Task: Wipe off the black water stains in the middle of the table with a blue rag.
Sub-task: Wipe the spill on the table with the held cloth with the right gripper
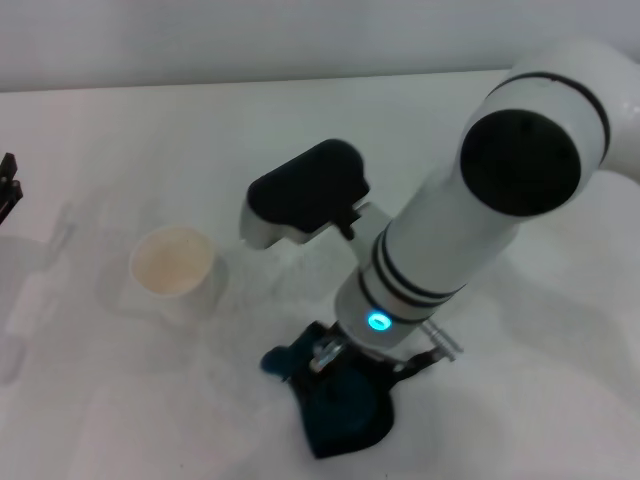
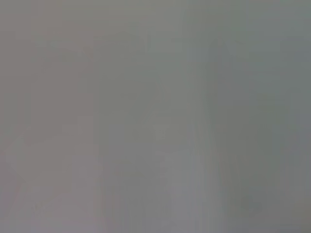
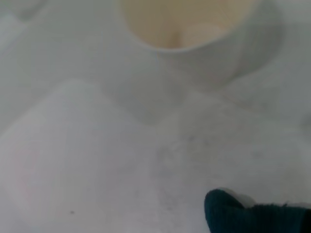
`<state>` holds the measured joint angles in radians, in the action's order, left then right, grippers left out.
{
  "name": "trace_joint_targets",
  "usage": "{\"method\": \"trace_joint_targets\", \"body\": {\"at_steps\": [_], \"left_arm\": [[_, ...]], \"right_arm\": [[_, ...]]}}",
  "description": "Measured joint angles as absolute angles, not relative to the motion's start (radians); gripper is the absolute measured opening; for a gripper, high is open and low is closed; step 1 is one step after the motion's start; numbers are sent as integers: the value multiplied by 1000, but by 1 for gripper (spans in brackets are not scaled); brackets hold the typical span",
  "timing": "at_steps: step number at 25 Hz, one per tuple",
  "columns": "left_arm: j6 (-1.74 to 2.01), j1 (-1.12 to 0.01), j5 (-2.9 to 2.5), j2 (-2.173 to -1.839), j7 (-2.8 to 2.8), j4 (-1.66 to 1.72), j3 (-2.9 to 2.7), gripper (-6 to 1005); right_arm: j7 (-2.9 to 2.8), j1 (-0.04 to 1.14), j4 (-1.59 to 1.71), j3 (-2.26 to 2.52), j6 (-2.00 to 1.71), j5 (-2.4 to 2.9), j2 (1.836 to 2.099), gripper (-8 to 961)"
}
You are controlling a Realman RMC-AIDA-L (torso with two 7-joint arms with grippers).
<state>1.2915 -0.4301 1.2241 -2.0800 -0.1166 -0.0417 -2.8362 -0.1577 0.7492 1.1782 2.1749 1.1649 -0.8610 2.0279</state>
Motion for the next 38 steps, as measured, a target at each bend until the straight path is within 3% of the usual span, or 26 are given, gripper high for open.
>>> {"method": "trace_joint_targets", "body": {"at_steps": [13,26,38], "left_arm": [[1292,-428,1223,-2079,-83,-32,-2833,877],[1290,-419,1226,-2078,-83,-21,-2832,878],[1279,-433,1227,-2079,-83,-19,-2832,877]], "right_arm": [[-75,735,1206,1999,1263,-771,2019,97],[155,722,1013,1623,1293,-584,2016,102],[81,725,1164,1929,1271,-862,2028,106]]}}
